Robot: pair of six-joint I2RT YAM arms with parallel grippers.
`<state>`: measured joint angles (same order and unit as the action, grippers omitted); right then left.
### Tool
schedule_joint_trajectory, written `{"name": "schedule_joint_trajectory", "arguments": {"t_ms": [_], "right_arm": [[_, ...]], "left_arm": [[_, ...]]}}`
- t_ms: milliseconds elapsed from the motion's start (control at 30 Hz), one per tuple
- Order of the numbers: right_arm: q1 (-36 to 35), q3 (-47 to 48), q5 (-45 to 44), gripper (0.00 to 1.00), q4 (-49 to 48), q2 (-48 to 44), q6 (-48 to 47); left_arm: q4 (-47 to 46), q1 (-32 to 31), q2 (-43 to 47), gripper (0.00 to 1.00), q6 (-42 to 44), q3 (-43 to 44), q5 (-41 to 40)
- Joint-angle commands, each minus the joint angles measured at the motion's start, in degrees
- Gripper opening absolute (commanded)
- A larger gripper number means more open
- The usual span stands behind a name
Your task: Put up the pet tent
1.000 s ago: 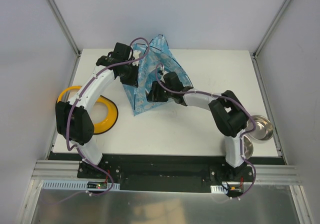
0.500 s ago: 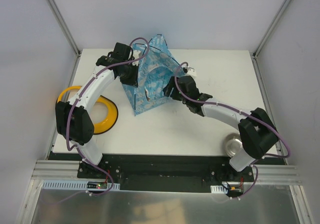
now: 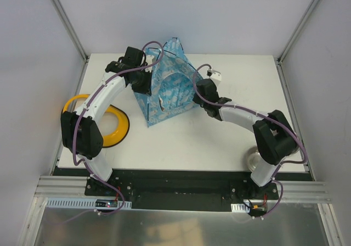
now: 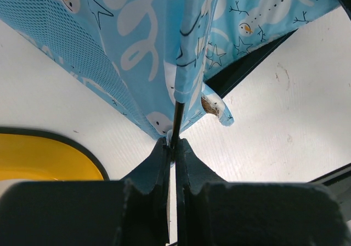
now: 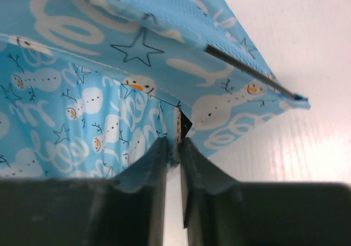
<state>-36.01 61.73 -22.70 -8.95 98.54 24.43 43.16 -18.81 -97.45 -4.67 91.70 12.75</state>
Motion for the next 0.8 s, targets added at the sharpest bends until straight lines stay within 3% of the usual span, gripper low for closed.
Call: {"name": "schedule_joint_trajectory", "arguments": {"t_ms": [0, 67, 167, 367, 533, 767], "right_arm": [[0.2, 4.3, -0.3, 0.1, -2.7, 0.9, -3.1], [0.0, 4.4, 1.1, 0.0, -4.3, 0.9, -5.0], [-1.3, 4.8, 2.7, 0.0, -7.3, 1.4, -11.7], [-4.0, 5.5, -2.2, 0.0, -14.3, 5.5, -27.9], [-4.1, 7.1, -8.5, 0.0, -20.9, 10.9, -35.6], [-4.4, 11.5, -20.4, 0.0, -26.7, 17.6, -43.2]], "left_arm": [[1.0, -0.3, 1.7, 0.0, -1.0, 0.9, -0.9], [1.1, -0.3, 1.7, 0.0, -0.7, 1.0, -0.9], [1.1, -0.4, 1.8, 0.0, -0.6, 1.2, -0.1], [1.1, -0.3, 2.2, 0.0, -0.3, 1.7, 3.8], [1.1, -0.3, 3.1, 0.0, 0.5, 2.2, 8.8], [1.1, -0.3, 3.1, 0.0, 0.4, 1.9, 8.4]]}}
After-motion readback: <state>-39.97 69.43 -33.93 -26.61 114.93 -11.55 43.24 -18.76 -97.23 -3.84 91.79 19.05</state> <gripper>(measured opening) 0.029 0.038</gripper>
